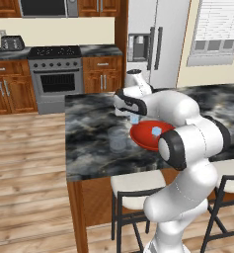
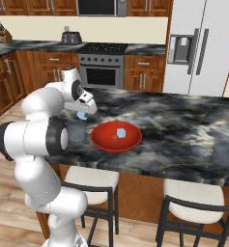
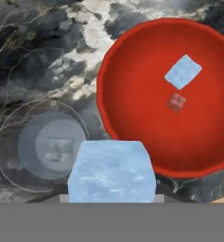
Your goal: There are four ice cubes in the ice bowl. Place two ice cubes in each glass of water.
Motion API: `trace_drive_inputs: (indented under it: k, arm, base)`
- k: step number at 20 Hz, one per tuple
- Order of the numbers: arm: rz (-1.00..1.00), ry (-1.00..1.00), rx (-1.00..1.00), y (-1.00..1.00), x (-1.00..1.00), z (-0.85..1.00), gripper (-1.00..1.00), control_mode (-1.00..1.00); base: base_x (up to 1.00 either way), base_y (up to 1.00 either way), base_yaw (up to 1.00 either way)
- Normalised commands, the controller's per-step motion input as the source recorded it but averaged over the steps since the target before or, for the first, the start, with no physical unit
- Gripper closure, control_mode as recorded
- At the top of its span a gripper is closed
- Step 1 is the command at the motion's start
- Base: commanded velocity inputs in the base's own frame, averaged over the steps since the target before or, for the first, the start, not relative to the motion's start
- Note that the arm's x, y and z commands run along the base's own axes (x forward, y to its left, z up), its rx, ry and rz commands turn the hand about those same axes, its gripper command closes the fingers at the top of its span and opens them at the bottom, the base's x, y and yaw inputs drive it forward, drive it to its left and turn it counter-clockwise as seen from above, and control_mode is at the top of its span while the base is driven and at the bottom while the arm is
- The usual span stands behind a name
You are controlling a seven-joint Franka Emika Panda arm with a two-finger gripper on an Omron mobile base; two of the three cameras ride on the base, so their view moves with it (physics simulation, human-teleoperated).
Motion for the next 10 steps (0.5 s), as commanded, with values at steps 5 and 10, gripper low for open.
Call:
trace_drive_inputs:
  k: [5,10]
  arm:
    - [0.00,-0.19,0.00,0.41,0.33,0.00,1.00,-1.00]
    - [0.00,-0.14,0.00,0.41,0.15,0.00,1.00,-1.00]
  base:
    - [0.00,0.00,0.00]
    - [0.00,0.00,0.00]
